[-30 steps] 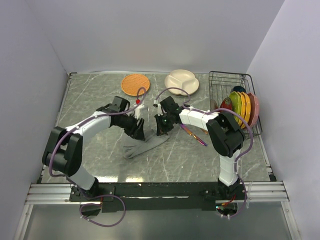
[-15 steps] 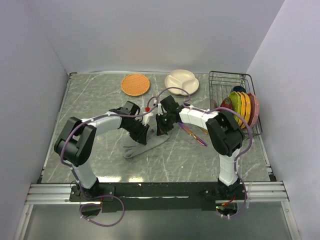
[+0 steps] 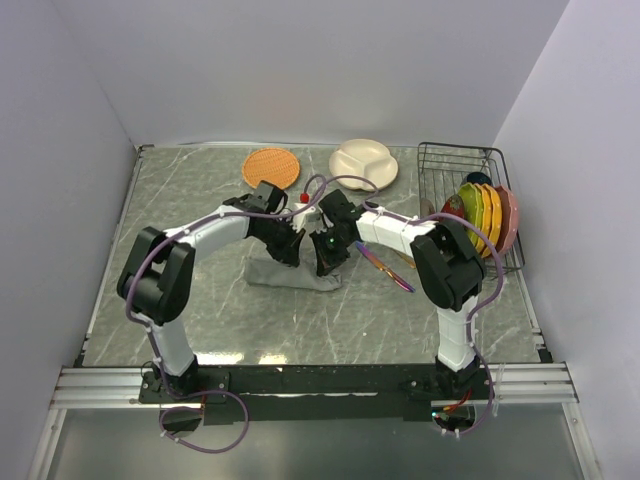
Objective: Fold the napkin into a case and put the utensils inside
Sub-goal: Stuff the top corner of the smaller-rectangle-folded napkin into the folded napkin.
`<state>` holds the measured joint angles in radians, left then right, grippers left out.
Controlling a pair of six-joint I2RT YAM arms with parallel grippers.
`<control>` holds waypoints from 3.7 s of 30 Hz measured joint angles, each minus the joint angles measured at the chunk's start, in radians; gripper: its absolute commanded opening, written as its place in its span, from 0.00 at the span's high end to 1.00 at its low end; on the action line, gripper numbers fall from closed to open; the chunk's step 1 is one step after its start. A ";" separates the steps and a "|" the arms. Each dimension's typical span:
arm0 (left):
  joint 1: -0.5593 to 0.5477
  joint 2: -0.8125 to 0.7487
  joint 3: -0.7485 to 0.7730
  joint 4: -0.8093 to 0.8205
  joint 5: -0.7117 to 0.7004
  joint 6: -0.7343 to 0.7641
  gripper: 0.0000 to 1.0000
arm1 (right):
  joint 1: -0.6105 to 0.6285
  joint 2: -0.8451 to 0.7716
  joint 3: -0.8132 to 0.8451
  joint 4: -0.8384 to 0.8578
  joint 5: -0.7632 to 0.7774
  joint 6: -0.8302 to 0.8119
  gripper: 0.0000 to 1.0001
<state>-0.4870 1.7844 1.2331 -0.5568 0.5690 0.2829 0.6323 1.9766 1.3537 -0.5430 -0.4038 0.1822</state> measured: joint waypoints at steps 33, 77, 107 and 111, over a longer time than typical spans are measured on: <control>0.052 0.185 0.058 -0.003 0.032 -0.032 0.98 | -0.096 0.025 0.025 -0.066 -0.185 0.144 1.00; 0.047 0.155 -0.360 0.753 0.392 -1.029 0.94 | -0.113 0.022 -0.035 -0.034 -0.202 0.243 1.00; 0.004 0.269 -0.209 0.755 0.310 -1.102 0.93 | -0.159 -0.011 -0.075 -0.015 -0.201 0.245 1.00; -0.001 0.296 -0.187 0.755 0.329 -1.124 0.93 | -0.159 -0.011 -0.102 -0.005 -0.211 0.256 1.00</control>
<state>-0.4881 2.0808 1.0458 0.1982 0.8978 -0.8413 0.4732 1.9652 1.2514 -0.5476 -0.6151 0.4377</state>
